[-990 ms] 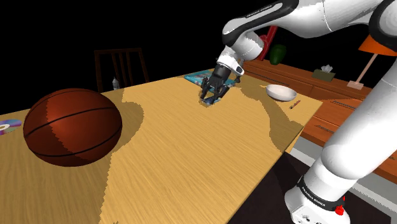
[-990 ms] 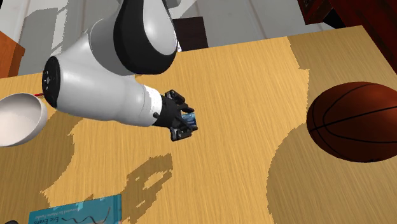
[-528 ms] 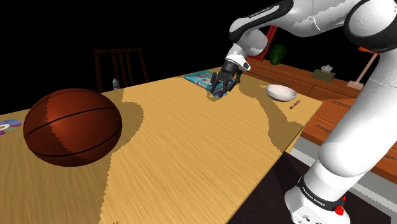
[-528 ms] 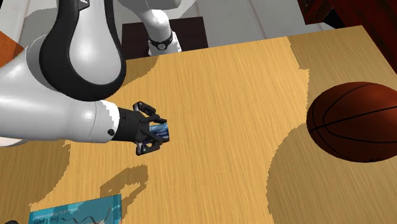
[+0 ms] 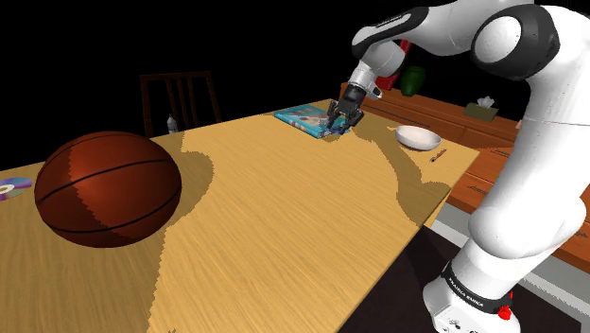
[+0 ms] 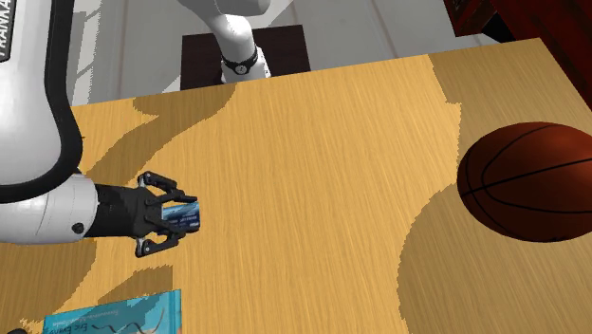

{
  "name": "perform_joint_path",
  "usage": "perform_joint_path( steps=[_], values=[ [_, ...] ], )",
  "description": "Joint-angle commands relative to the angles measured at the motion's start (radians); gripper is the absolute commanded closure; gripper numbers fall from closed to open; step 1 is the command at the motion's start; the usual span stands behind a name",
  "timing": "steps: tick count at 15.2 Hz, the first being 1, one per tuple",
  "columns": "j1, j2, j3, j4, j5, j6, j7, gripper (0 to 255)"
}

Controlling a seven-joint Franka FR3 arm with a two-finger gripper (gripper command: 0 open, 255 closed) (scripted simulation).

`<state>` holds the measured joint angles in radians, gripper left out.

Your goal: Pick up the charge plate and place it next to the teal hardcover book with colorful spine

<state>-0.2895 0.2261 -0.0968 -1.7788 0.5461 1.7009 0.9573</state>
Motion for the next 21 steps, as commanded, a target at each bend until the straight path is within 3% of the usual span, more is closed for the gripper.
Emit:
perform_joint_path(
  steps=[1, 9, 14, 21],
  values=[
    [-0.024, 0.056, -0.013, 0.077, -0.004, -0.037, -0.021, 255],
    [-0.142, 0.314, -0.050, 0.470, -0.009, -0.224, -0.078, 255],
    [-0.240, 0.553, -0.044, 0.867, 0.003, -0.393, -0.065, 255],
    [-0.226, 0.546, -0.050, 0.764, -0.002, -0.307, -0.107, 255]
  ],
)
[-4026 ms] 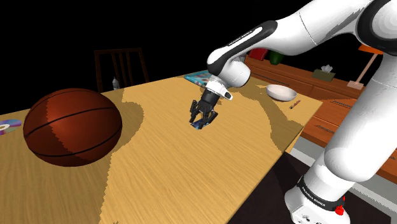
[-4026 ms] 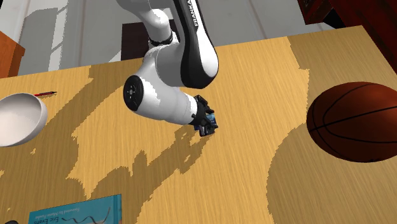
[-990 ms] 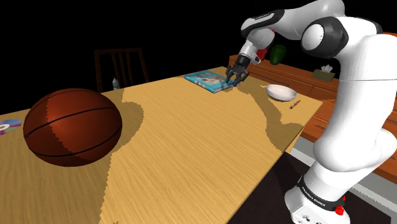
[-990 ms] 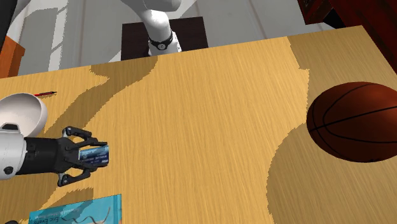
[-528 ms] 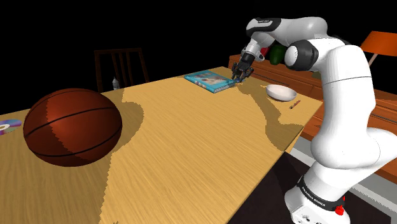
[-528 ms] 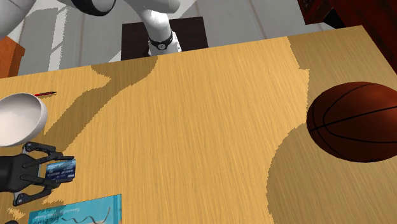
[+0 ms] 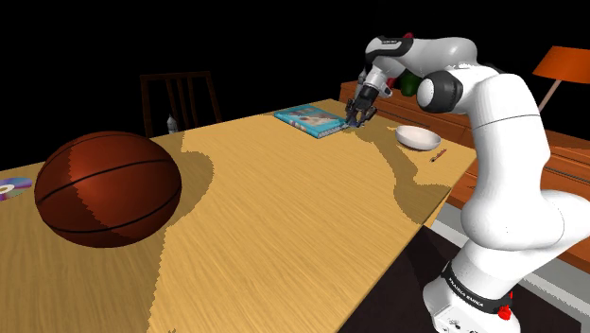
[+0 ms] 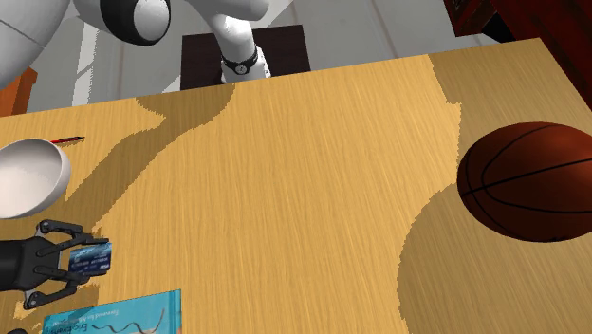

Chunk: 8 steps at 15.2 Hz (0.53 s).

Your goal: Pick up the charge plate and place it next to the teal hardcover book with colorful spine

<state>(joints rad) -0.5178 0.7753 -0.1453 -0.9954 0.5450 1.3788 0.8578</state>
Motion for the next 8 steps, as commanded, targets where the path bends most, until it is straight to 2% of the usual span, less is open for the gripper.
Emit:
perform_joint_path(
  steps=[1, 8],
  values=[
    [0.004, -0.002, -0.002, -0.031, -0.001, 0.026, -0.013, 255],
    [0.013, 0.011, -0.004, -0.100, 0.000, 0.100, -0.049, 255]
  ],
)
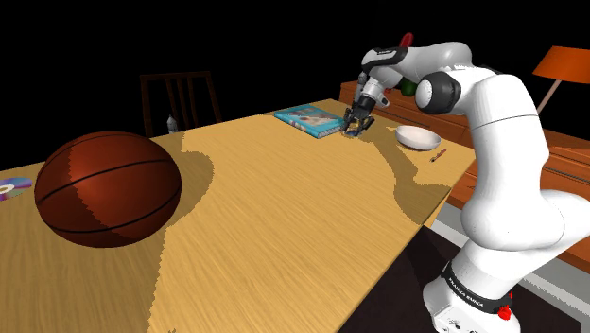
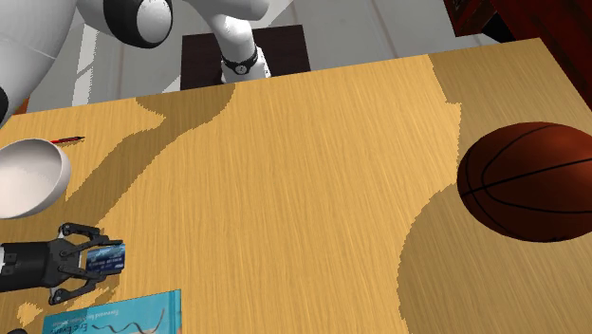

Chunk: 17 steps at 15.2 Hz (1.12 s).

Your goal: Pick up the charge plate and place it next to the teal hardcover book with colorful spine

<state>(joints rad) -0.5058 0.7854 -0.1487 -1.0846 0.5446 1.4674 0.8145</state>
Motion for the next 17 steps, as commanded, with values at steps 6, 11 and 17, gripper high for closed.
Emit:
perform_joint_path(
  steps=[6, 11, 17],
  values=[
    [0.003, 0.007, -0.001, -0.024, 0.001, 0.028, -0.013, 255],
    [0.003, 0.007, 0.000, -0.024, 0.001, 0.028, -0.013, 0],
    [-0.026, 0.046, 0.001, 0.099, -0.001, -0.053, 0.009, 0]
  ],
)
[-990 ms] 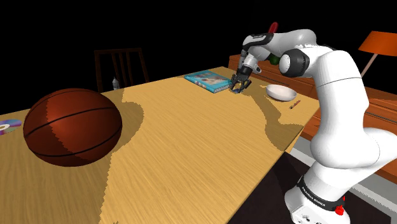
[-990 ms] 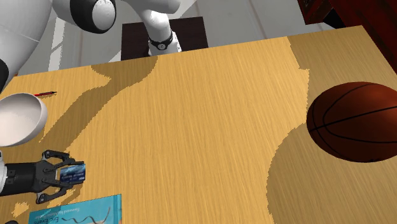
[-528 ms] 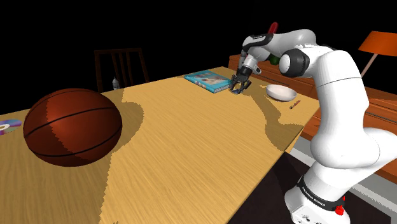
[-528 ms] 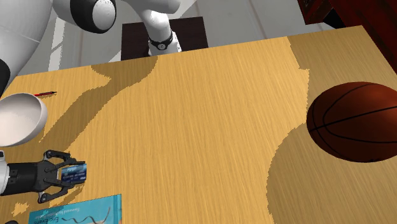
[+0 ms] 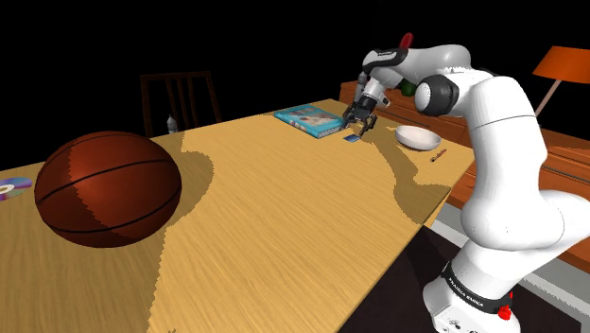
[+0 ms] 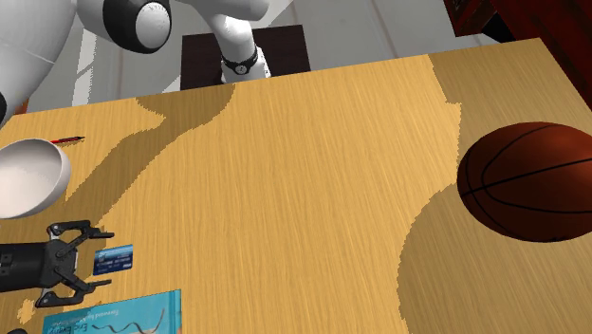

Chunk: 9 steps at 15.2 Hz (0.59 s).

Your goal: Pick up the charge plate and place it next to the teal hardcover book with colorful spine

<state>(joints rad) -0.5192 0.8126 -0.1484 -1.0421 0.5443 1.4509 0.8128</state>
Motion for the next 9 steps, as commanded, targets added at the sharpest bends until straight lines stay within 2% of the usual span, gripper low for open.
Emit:
perform_joint_path(
  steps=[1, 2, 9],
  values=[
    [-0.029, 0.047, 0.004, 0.132, 0.000, -0.083, 0.025, 0],
    [-0.044, 0.076, 0.008, 0.204, 0.002, -0.123, 0.039, 0],
    [-0.044, 0.076, 0.008, 0.205, 0.001, -0.123, 0.040, 0]
  ],
)
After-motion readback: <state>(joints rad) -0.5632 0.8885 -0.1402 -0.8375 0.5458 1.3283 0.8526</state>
